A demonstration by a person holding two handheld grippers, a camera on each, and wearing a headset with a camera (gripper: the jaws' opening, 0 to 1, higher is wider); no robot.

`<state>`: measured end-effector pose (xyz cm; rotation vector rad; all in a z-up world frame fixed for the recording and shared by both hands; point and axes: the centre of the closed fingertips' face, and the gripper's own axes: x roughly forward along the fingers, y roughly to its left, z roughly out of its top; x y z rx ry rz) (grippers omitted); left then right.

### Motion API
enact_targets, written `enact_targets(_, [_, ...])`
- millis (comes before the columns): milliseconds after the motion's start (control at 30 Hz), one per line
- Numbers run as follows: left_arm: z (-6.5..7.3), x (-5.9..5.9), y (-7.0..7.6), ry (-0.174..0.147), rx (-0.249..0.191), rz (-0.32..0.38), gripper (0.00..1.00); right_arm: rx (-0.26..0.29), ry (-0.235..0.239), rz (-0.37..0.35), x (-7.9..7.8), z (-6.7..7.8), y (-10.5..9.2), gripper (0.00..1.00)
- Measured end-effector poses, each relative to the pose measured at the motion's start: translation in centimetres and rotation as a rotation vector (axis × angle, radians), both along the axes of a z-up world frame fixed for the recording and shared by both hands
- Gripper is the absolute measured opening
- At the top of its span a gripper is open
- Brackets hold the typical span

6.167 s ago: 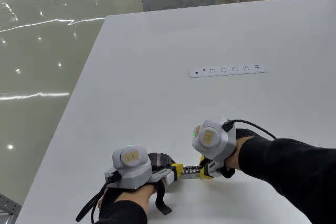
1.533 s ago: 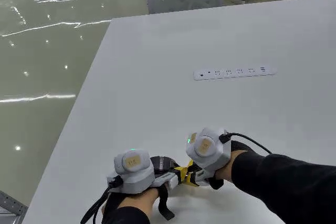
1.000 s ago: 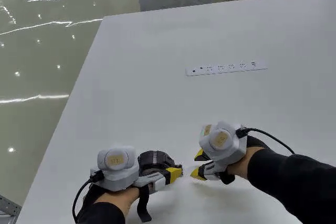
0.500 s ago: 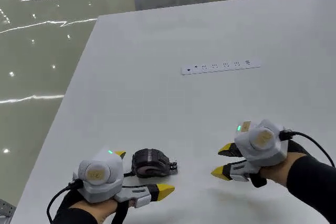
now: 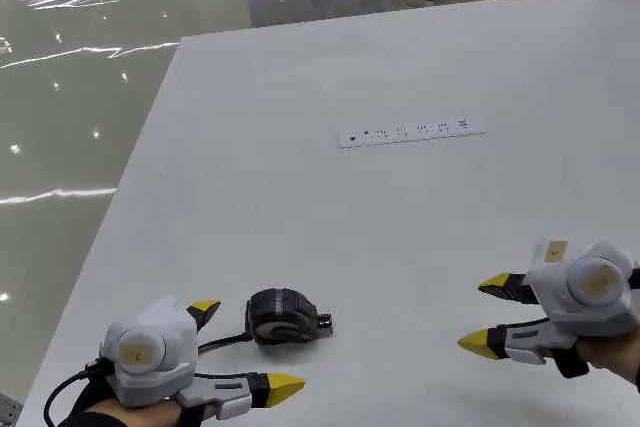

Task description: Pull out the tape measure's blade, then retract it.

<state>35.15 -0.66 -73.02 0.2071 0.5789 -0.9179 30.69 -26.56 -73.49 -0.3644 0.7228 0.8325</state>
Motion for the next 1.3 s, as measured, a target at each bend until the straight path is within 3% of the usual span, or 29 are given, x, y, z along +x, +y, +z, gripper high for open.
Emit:
enact_targets(67, [0.3,-0.1,0.2,-0.006,-0.001,0.001,0.99,-0.002,-0.006,-0.015,-0.4,-0.3,-0.9,0.47])
enact_targets(100, [0.3,-0.1,0.5,-0.013,0.003,0.004,0.99,-0.037,-0.024,-0.016,-0.5,-0.7,-1.8,0.48])
enact_targets(167, [0.1,-0.1,1.1,-0.020,0.013,0.012,0.99,-0.027,-0.021,-0.030,-0.9,-0.9,-2.4,0.52])
enact_targets(400, [-0.6,-0.4,3.1,0.012,0.007,0.038,0.99,0.004,-0.017,-0.102,-2.2,-0.5,-5.3,0.58])
enact_targets(500, [-1.1,-0.7,3.6,0.018,0.018,0.039,0.99,-0.044,-0.022,-0.116,-2.5,-0.8,-7.1,0.63])
enact_targets(600, [-1.0,-0.8,4.1,0.018,0.013,0.038,0.99,-0.038,-0.019,-0.130,-2.9,-0.5,-8.4,0.68])
enact_targets(700, [-1.0,-0.7,4.6,0.017,0.016,0.044,0.99,0.032,-0.004,-0.170,-3.2,0.1,-8.8,0.78])
enact_targets(867, [-0.9,-0.8,5.4,0.017,0.012,0.059,0.99,0.047,-0.014,-0.198,-3.6,0.3,-9.8,0.91])
enact_targets(967, [-0.7,-0.8,5.9,0.000,0.006,0.066,0.99,0.011,-0.030,-0.194,-3.9,0.3,-9.9,0.92])
enact_targets(1100, [-0.5,-0.8,6.7,-0.009,0.011,0.075,0.99,0.024,-0.037,-0.204,-3.9,0.8,-10.3,0.99])
enact_targets(1300, [0.1,-0.9,7.5,-0.022,0.022,0.081,0.99,0.033,-0.043,-0.221,-4.1,1.4,-10.9,0.99])
